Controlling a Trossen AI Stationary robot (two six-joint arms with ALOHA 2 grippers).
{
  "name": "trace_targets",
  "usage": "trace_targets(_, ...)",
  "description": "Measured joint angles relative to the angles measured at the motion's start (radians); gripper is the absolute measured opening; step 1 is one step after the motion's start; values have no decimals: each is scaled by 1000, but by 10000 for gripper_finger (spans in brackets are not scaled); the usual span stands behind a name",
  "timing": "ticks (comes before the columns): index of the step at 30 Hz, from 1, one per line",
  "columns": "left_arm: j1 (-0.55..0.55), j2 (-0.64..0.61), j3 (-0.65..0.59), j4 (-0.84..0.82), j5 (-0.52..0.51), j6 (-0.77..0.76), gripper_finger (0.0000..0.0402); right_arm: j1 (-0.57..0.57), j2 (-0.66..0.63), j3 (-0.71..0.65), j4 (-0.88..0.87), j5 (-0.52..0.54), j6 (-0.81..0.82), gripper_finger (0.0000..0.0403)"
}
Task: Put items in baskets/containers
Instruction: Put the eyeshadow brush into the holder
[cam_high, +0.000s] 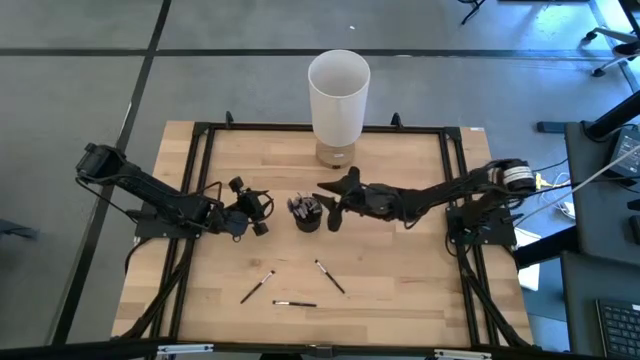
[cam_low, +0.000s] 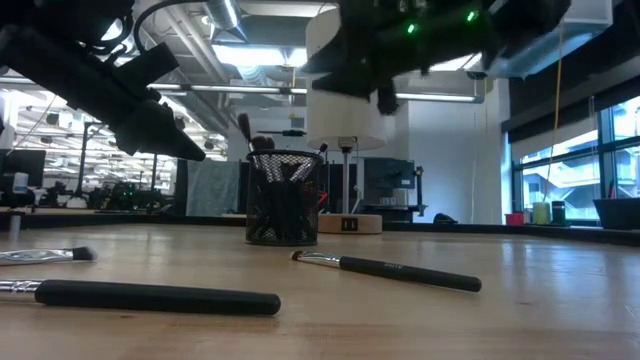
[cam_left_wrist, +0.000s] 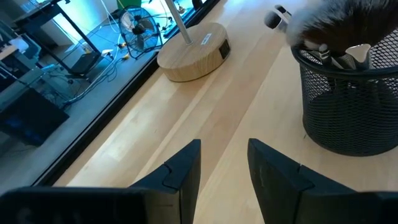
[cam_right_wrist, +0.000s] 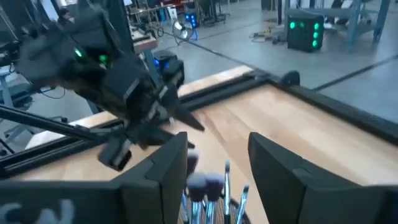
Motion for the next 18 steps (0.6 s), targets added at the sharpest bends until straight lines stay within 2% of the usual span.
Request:
trace_targets(6, 0, 0, 0, 0, 0, -19, 127, -21, -129, 1, -214, 4, -25, 170)
trace_targets(12, 2, 0, 0, 3, -7, -66, 127, -53, -200, 1, -239, 126, -93, 170)
trace_targets(15, 20, 0, 1, 49, -35, -18, 127, -67, -256, 0, -250, 133, -116, 170)
trace_targets(16, 31, 0, 5, 57, -24, -1, 127, -70, -281, 0, -270, 135, -125, 170)
trace_targets(18, 66, 0, 36, 29, 90, 3, 127, -72, -322, 0, -328, 149, -128, 170)
